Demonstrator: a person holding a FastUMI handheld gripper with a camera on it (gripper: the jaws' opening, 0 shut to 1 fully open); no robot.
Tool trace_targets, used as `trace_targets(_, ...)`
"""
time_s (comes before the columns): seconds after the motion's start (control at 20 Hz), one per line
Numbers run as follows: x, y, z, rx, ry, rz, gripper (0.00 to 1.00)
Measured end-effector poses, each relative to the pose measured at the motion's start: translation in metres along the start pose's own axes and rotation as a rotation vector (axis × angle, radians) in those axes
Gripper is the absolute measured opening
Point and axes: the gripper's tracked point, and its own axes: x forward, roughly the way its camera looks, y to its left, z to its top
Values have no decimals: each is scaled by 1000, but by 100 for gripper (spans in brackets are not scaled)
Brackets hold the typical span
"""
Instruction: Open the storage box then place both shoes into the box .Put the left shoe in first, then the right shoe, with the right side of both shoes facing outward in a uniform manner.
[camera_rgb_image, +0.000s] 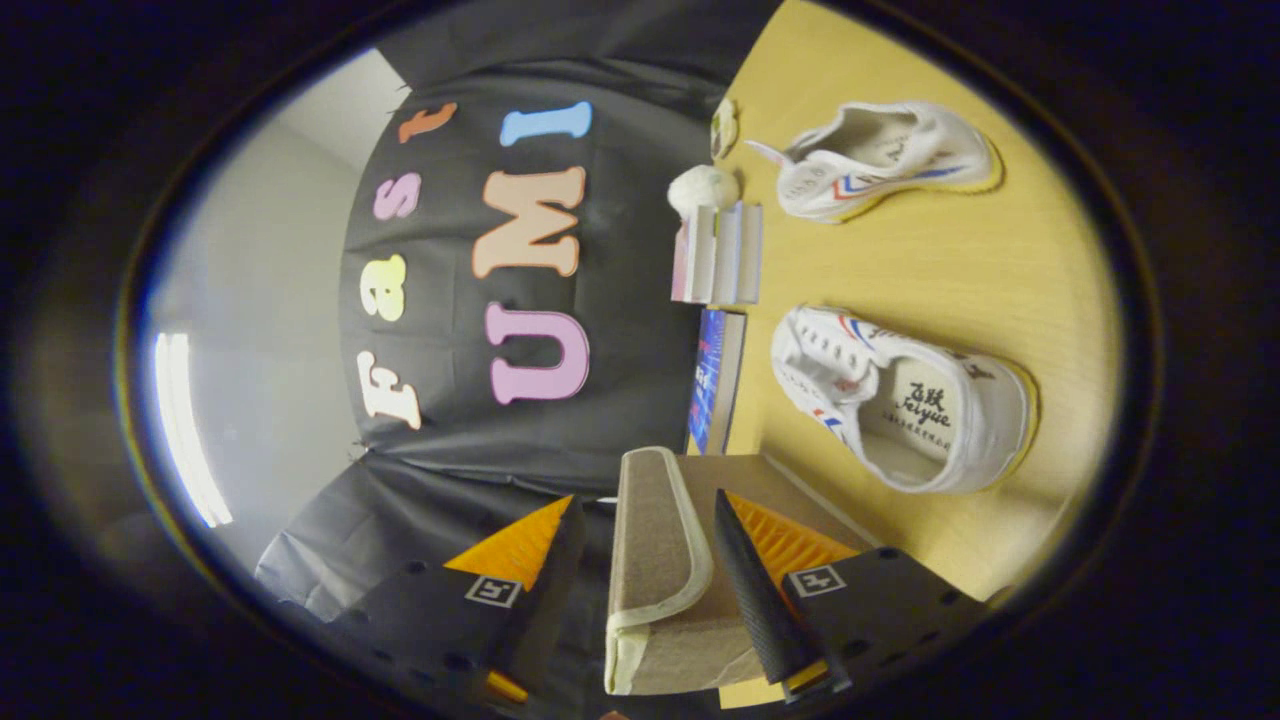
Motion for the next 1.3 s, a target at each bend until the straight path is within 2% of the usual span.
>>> trace_targets(0.3, 22, -11, -3, 98, -13, 13, 81)
trace_targets(0.7, 38, -7, -22, 127, 33, 0, 81)
trace_targets(0.85, 39, -4, -25, 101, 48, -20, 57)
trace_targets(1.0, 43, 10, -17, 60, 25, 13, 32)
trace_targets(1.15, 42, 20, -15, -9, 38, 10, 7)
trace_targets(1.3, 41, 49, -12, -78, 40, 26, 5)
